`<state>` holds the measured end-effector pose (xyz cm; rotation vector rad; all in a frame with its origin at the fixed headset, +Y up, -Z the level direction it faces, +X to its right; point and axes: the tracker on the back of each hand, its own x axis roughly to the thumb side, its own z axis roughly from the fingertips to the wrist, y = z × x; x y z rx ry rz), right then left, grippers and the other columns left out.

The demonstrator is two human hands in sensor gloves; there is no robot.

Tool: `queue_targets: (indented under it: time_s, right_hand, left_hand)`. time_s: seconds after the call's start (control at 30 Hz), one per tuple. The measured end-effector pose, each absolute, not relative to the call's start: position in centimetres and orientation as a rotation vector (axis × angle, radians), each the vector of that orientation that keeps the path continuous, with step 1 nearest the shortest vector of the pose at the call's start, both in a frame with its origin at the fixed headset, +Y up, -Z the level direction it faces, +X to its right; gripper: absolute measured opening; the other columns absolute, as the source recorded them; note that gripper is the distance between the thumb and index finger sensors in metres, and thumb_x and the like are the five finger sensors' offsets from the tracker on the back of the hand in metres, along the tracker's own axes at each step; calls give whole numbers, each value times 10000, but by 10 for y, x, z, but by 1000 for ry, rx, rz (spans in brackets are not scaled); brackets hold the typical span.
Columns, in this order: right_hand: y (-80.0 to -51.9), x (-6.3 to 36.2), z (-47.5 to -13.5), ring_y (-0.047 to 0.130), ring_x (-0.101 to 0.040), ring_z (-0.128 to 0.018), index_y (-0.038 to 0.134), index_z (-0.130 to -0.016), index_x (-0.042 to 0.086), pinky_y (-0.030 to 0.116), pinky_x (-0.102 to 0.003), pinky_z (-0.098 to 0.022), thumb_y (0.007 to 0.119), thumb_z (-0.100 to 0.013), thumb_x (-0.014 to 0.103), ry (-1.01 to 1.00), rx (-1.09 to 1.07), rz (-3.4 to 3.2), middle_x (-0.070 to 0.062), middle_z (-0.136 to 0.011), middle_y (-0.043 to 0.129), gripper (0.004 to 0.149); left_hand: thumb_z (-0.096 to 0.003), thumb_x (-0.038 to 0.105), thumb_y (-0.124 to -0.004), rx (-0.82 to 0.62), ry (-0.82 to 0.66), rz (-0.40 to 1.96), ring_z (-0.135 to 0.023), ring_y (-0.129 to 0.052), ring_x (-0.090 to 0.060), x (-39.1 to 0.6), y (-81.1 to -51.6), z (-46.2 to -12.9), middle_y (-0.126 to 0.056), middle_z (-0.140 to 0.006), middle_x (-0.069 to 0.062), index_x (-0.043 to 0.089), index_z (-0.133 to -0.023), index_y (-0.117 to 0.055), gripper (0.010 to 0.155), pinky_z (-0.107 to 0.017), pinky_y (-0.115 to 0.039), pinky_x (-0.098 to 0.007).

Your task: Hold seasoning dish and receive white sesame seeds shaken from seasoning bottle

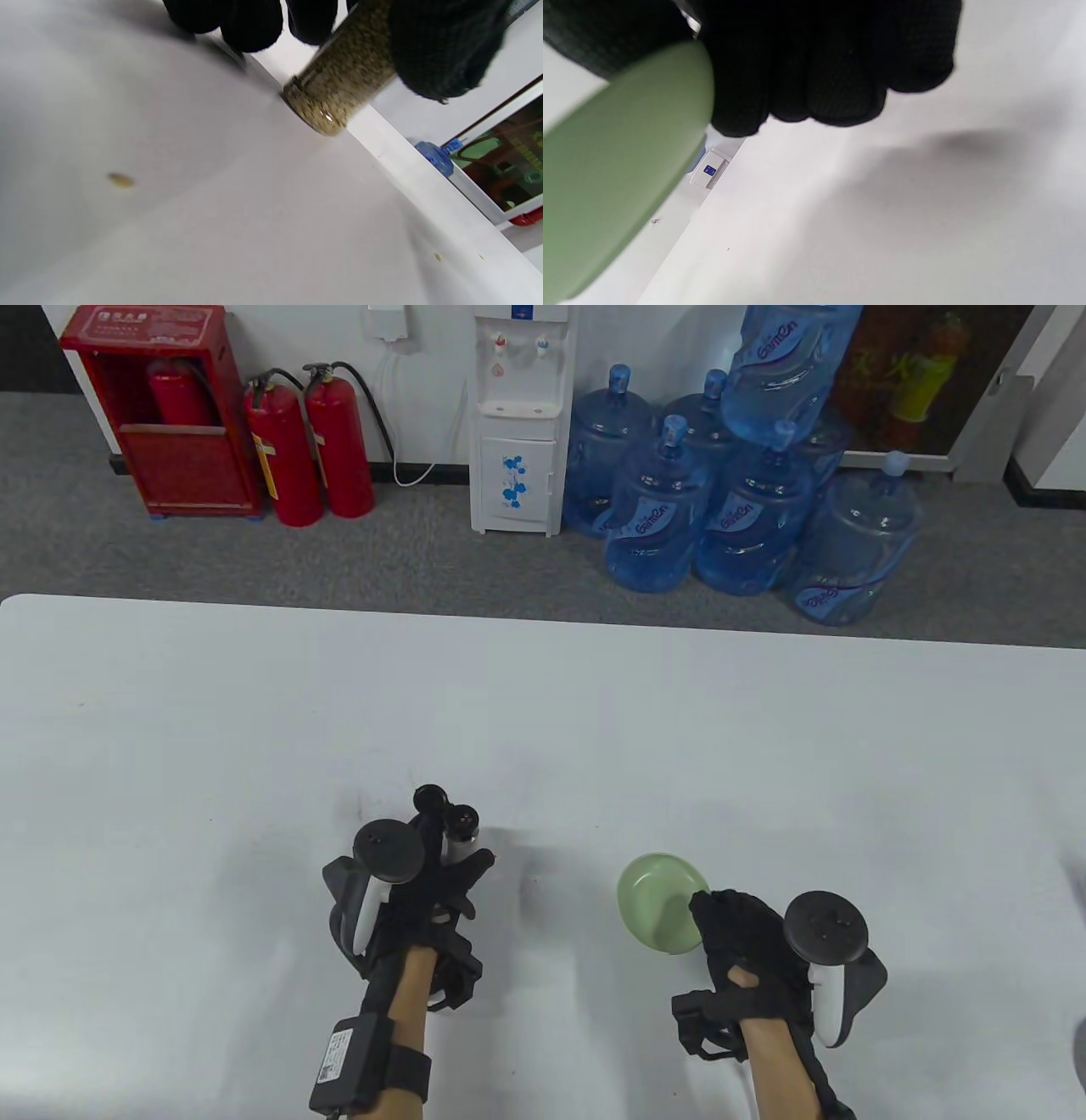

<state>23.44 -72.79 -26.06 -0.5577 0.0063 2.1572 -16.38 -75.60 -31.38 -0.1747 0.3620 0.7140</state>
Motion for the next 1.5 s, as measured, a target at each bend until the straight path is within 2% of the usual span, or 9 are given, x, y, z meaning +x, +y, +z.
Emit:
queue_targets:
  time_s: [0.13,0.3,0.5,1.03,1.13,1.2,1.3,1.4,1.5]
  right_hand:
    - [-728,233,-260,943,-232,-659,965,-655,238,836,-372,-482,893,-431,529,-6,-542,2188,41,-828,878,374]
    - [-730,225,-261,938,-225,-666,953,-651,241,835,-365,-486,885,-432,538,18,-513,2203,48,-832,870,375]
    - [-738,203,-259,930,-202,-690,922,-617,223,836,-348,-506,869,-434,555,93,-444,2241,65,-858,844,383]
    - [-745,166,-252,925,-200,-706,912,-606,213,830,-358,-525,868,-433,553,133,-319,2357,63,-872,833,384]
    - [-744,164,-253,922,-199,-712,910,-613,216,828,-358,-530,865,-436,553,131,-312,2355,64,-879,828,383]
    - [-746,163,-252,921,-200,-715,911,-619,213,827,-360,-532,865,-436,550,141,-309,2360,62,-881,827,386]
    - [-744,163,-251,921,-202,-717,915,-623,213,826,-364,-535,864,-439,547,127,-299,2365,59,-883,827,384]
    - [-745,162,-252,920,-203,-719,914,-626,215,824,-363,-539,862,-440,546,131,-294,2376,58,-886,824,383]
    - [-745,161,-251,918,-201,-724,914,-632,216,823,-364,-543,861,-441,545,132,-284,2383,59,-891,821,384]
  left_hand:
    - [-443,631,-902,-136,334,732,-973,-759,-130,-164,-753,-309,-664,-1086,289,545,-1002,-541,671,-748,-660,-368]
    - [-332,554,-1004,209,219,709,-839,-864,-217,-155,-731,-279,-858,-951,159,460,-936,-736,668,-658,-713,-453]
    - [-342,510,-1012,318,68,654,-1005,-733,-268,-135,-706,-232,-809,-973,115,498,-947,-733,667,-787,-548,-588]
    - [-345,430,-1044,800,-308,-325,-1046,-667,-231,-55,-685,-189,-675,-1027,158,582,-885,-720,648,-812,-498,-579]
    - [-349,381,-1059,691,-393,-387,-1068,-632,-231,-41,-702,-191,-659,-1037,162,573,-876,-734,648,-830,-457,-588]
    - [-336,425,-1056,781,-386,-484,-1058,-665,-205,-42,-697,-189,-676,-1028,183,595,-867,-727,648,-822,-496,-570]
    - [-362,364,-1061,800,-329,-273,-1070,-606,-246,-49,-688,-189,-637,-1042,152,563,-879,-727,647,-821,-455,-584]
    - [-340,413,-1063,775,-391,-512,-1072,-644,-206,-43,-701,-190,-666,-1034,188,599,-861,-728,647,-822,-488,-573]
    - [-365,368,-1063,826,-347,-261,-1071,-601,-243,-47,-687,-186,-629,-1041,159,569,-874,-719,646,-817,-459,-580]
